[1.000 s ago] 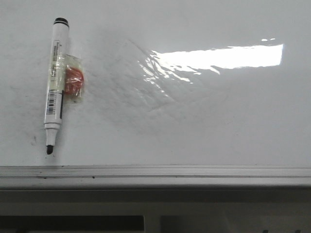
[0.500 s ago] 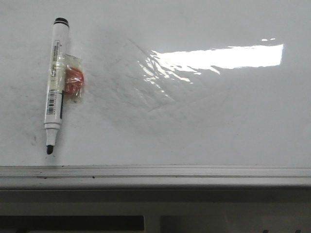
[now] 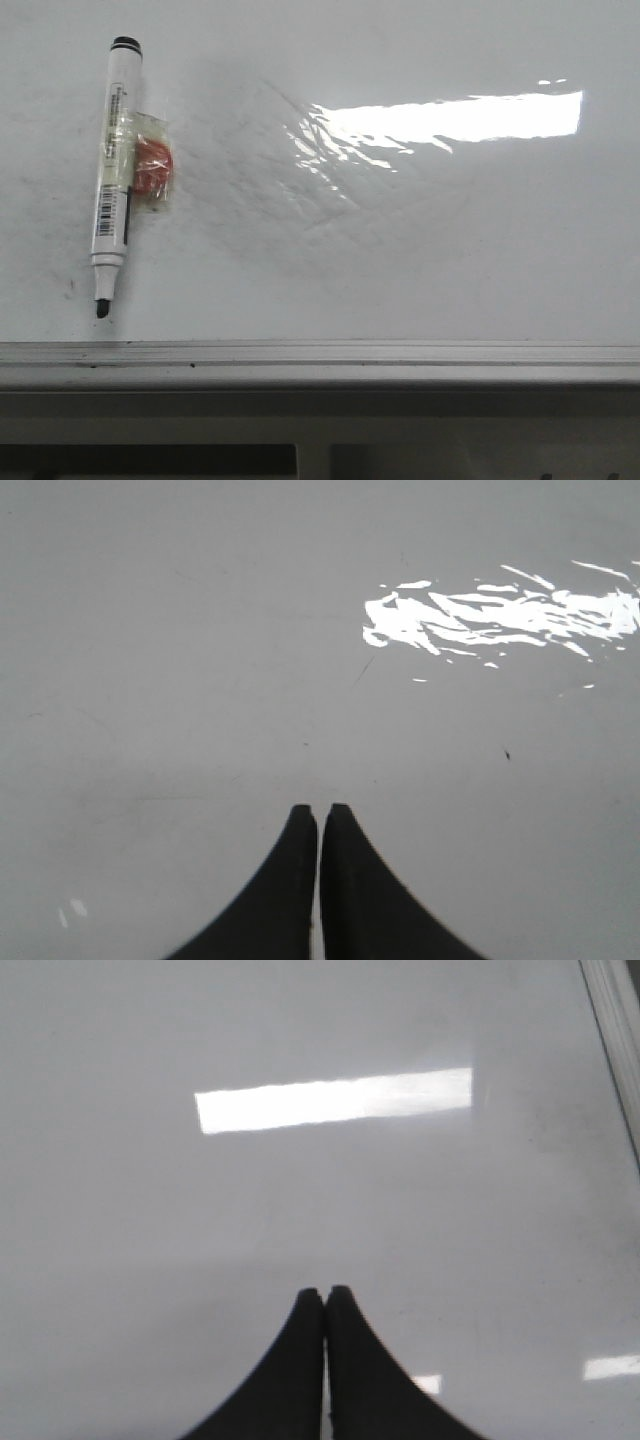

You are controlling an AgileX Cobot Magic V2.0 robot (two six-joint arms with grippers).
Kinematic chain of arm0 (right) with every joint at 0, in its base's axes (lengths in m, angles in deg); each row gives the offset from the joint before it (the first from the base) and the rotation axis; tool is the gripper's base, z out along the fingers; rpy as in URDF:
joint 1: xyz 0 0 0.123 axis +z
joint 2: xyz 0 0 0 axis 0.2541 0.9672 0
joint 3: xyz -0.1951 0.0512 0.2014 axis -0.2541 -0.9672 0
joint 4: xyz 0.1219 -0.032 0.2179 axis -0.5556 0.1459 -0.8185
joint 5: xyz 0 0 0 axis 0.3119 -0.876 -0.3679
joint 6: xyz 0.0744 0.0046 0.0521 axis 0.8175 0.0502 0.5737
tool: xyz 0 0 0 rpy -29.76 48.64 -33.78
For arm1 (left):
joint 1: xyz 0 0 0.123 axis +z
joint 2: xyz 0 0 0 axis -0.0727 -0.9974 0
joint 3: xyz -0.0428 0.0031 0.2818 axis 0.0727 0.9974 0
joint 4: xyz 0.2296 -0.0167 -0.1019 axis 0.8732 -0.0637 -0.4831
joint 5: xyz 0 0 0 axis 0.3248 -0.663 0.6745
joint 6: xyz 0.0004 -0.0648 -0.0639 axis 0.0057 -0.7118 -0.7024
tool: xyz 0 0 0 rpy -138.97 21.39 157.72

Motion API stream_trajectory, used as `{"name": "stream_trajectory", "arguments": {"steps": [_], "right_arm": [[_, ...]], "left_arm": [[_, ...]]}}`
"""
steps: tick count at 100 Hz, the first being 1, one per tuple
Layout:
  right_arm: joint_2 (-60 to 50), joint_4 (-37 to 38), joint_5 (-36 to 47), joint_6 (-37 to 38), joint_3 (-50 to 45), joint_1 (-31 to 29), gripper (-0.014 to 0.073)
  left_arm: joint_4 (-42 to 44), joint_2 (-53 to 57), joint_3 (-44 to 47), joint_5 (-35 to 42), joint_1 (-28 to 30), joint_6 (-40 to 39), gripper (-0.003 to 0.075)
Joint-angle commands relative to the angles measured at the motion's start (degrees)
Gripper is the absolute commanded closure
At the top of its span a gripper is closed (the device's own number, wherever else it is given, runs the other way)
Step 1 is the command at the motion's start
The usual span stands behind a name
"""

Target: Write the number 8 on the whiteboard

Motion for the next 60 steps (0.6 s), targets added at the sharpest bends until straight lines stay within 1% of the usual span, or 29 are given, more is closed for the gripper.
{"name": "stream_trajectory", "arguments": {"steps": [1,60], "right_arm": [[1.1,0.3,4.0,-0.4,0.6,-0.4,0.0657],[1.1,-0.9,4.0,-0.4,0.6,-0.4,0.0657]], "left_arm": [[-0.5,1.6,2.2,4.8,-0.3,-0.2,0.0741],[-0.5,1.6,2.2,5.3,-0.3,-0.2,0.0741]]}}
